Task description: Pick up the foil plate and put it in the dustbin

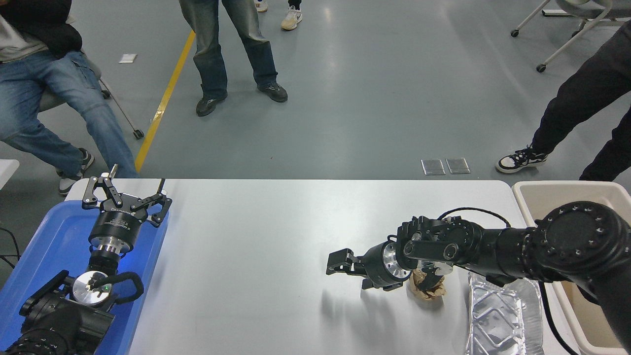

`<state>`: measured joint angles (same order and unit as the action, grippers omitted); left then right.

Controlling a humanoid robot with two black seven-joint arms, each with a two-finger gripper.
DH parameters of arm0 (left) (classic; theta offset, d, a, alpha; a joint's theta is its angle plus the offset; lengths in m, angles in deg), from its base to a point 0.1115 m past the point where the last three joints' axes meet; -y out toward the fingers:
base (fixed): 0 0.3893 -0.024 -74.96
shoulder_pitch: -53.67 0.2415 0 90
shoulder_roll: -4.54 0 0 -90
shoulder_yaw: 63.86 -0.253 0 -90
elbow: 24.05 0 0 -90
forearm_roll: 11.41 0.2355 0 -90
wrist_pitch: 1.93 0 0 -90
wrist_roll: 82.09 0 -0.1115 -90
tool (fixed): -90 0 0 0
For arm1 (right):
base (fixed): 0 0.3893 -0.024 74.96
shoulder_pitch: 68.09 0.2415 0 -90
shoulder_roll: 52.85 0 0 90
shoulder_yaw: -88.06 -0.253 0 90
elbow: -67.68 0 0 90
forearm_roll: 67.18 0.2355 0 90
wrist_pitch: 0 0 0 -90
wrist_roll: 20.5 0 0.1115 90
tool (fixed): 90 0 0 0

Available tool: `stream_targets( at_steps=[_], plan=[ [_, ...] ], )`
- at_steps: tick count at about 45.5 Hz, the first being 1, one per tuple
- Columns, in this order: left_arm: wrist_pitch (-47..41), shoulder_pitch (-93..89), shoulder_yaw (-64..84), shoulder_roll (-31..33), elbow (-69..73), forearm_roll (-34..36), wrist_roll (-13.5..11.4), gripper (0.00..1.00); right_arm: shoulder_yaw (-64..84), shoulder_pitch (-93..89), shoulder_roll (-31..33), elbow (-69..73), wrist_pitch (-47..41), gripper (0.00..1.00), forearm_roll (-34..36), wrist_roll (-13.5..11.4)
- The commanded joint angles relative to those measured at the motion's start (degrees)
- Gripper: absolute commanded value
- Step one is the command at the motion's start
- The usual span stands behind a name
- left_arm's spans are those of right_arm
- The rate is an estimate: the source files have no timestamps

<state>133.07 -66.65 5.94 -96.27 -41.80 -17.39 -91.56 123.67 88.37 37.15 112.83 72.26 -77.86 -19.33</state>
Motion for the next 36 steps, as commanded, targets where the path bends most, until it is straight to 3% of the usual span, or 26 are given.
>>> stream_targets(
  at_steps=[1, 12, 21, 36],
  plan=[
    [0.00, 0.00, -0.01, 0.00, 0.00, 0.00, -0.02, 0.99, 1.65, 5.42, 0.00, 2.13, -2.38, 1.00, 0.13, -0.28],
    [0.00, 0.00, -0.01, -0.09, 0.09, -0.09, -0.11, 0.99, 8.86, 23.52, 0.00, 15.04, -11.52, 1.00, 1.10, -0.28],
    [0.00, 0.00, -0.01, -0.09, 0.09, -0.09, -0.11, 0.99, 20.27, 45.30, 13.51, 31.73, -20.92, 1.00, 3.12, -0.46],
    [0.00, 0.00, -0.01, -0.09, 0.09, -0.09, -0.11, 0.99, 38.73, 70.90, 26.80, 47.12, -27.26, 1.00, 0.13, -0.72]
  ],
)
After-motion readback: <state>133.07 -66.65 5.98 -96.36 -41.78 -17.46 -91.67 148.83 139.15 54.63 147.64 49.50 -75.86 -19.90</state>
